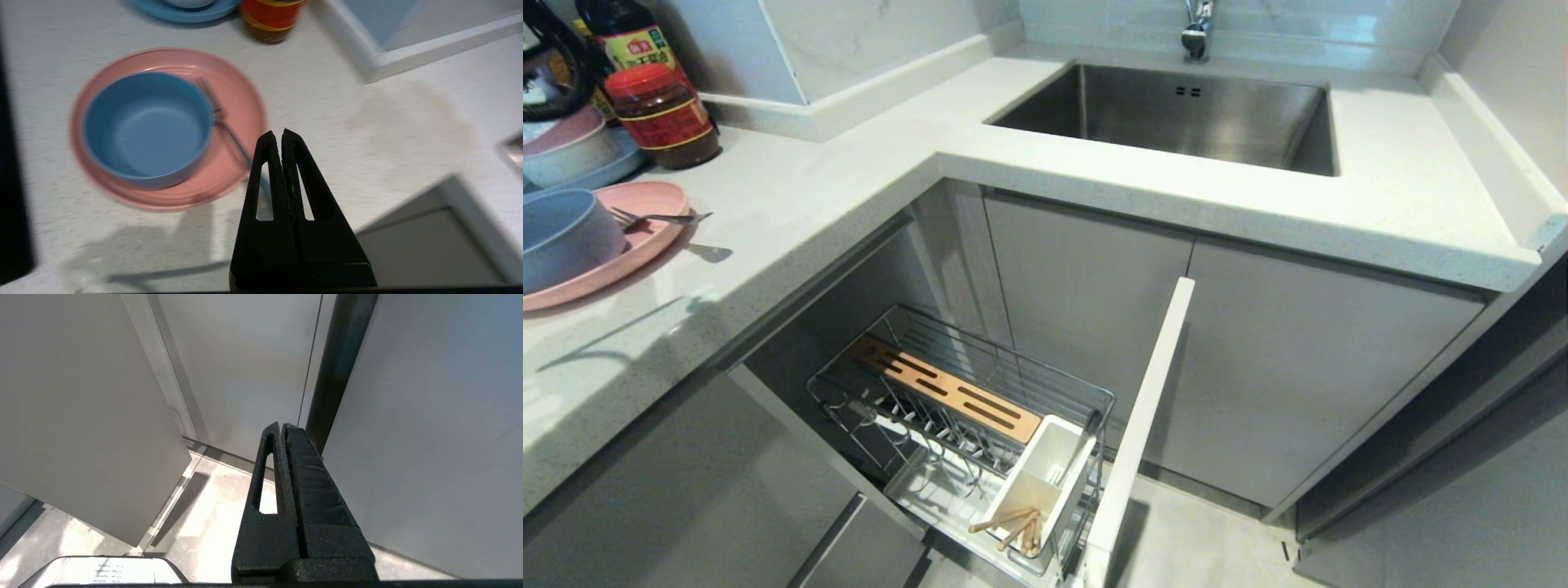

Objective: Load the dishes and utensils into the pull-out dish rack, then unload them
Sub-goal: Take the chopsticks out of the cupboard

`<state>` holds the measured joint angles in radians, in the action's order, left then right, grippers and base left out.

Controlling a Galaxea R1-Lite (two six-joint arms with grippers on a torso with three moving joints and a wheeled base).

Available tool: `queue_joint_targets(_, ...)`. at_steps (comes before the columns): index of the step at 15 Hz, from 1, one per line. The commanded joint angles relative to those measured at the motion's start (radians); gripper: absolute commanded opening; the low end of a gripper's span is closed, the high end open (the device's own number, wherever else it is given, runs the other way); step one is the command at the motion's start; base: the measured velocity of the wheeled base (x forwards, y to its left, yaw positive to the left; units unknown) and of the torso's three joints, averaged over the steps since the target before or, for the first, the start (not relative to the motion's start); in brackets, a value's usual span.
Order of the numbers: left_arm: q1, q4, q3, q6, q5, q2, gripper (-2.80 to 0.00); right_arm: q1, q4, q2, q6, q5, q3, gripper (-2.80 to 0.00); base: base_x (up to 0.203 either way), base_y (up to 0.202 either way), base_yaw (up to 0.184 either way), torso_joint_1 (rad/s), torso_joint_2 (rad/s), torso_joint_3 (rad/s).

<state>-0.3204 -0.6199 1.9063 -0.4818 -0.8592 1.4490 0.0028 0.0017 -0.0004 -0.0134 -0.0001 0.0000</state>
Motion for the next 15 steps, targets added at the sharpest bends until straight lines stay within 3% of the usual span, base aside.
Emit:
queue_joint_targets(1,0.001,0.005,0.031,-0.028,0.094,-0.061,-2.80,0.000,0.000,0.000,0.000,0.000,0.000,-2.80,0.000,0.000,0.000,0.000,0.00,0.000)
queue_joint_targets(4,0.002,0.010,0.037,-0.077,0.317,-0.090,-2.80,0.000,0.000,0.000,0.000,0.000,0.000,-2.80,0.000,0.000,0.000,0.000,0.00,0.000)
queue_joint_targets(7,0.000,-0.123,0.037,-0.094,0.604,-0.072,-2.80,0.000,0.000,0.000,0.000,0.000,0.000,-2.80,0.000,0.000,0.000,0.000,0.00,0.000)
queue_joint_targets(9,-0.001,-0.231,0.037,-0.072,0.818,-0.039,-2.80,0.000,0.000,0.000,0.000,0.000,0.000,-2.80,0.000,0.000,0.000,0.000,0.00,0.000)
queue_joint_targets(10,-0.008,-0.307,0.037,-0.023,0.891,-0.016,-2.80,0.000,0.000,0.000,0.000,0.000,0.000,-2.80,0.000,0.000,0.000,0.000,0.00,0.000)
queue_joint_targets(11,-0.029,-0.363,0.037,0.020,0.920,0.004,-2.80,0.000,0.000,0.000,0.000,0.000,0.000,-2.80,0.000,0.000,0.000,0.000,0.00,0.000)
queue_joint_targets(13,-0.078,-0.444,0.037,0.057,0.916,0.055,-2.80,0.000,0.000,0.000,0.000,0.000,0.000,-2.80,0.000,0.000,0.000,0.000,0.00,0.000)
queue_joint_targets(15,-0.132,-0.518,0.035,0.076,0.859,0.109,-2.80,0.000,0.000,0.000,0.000,0.000,0.000,-2.80,0.000,0.000,0.000,0.000,0.00,0.000)
